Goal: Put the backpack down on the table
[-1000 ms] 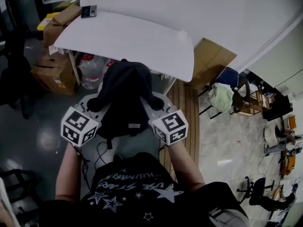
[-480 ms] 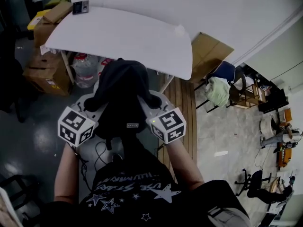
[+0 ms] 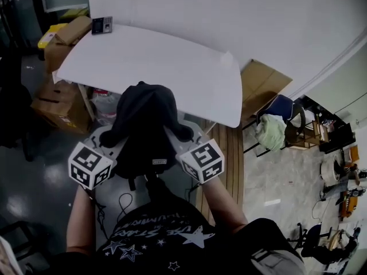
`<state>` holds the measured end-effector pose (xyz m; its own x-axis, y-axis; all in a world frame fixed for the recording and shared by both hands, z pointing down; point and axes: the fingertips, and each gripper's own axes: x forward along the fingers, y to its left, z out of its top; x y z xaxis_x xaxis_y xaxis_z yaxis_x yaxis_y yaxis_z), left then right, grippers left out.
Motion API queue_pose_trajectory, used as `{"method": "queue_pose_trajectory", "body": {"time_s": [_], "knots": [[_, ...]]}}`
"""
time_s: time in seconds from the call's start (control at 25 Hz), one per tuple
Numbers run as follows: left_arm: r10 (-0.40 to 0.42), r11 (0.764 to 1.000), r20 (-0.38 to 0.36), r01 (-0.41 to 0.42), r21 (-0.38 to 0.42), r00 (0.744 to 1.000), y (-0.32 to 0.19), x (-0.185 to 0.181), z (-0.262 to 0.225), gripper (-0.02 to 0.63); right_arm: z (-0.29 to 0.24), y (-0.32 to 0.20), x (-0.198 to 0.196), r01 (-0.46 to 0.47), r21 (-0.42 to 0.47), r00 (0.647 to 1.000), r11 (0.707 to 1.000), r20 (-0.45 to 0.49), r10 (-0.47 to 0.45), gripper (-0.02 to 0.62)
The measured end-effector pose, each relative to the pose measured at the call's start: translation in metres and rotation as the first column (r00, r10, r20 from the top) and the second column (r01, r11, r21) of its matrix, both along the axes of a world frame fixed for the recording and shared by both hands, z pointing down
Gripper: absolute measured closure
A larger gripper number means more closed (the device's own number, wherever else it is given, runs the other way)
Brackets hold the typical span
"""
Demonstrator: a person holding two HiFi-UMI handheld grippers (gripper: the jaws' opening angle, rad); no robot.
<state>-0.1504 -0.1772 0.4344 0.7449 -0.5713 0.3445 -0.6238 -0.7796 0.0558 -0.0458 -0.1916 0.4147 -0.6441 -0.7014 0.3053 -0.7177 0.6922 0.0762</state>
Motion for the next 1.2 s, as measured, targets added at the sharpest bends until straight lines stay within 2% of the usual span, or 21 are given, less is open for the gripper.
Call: {"method": "queue_pose_trajectory", "body": {"time_s": [0.36,0.56,0.88,1.2], "knots": [[-0.038,0.999,0.049,0.036,0.032,0.998,-0.088,0.006,-0.016,0.563,-0.015,-0.092,0.007,0.047,0.022,0.998,0.999,0.04,-0.047,0.575],[-0.058,0.996,0.073,0.053,0.072,0.996,-0.13,0.019,-0.045,0.563,-0.043,-0.133,0.02,0.07,0.054,0.995,0.996,0.068,-0.074,0.575],[-0.069,0.984,0.08,0.054,0.167,0.994,-0.159,0.036,-0.073,0.563,-0.07,-0.159,0.038,0.082,0.152,0.992,0.985,0.084,-0.095,0.575],[-0.071,0.979,0.066,0.057,0.193,0.995,-0.2,0.049,-0.086,0.563,-0.088,-0.2,0.051,0.057,0.199,0.992,0.978,0.097,-0.077,0.575]]}}
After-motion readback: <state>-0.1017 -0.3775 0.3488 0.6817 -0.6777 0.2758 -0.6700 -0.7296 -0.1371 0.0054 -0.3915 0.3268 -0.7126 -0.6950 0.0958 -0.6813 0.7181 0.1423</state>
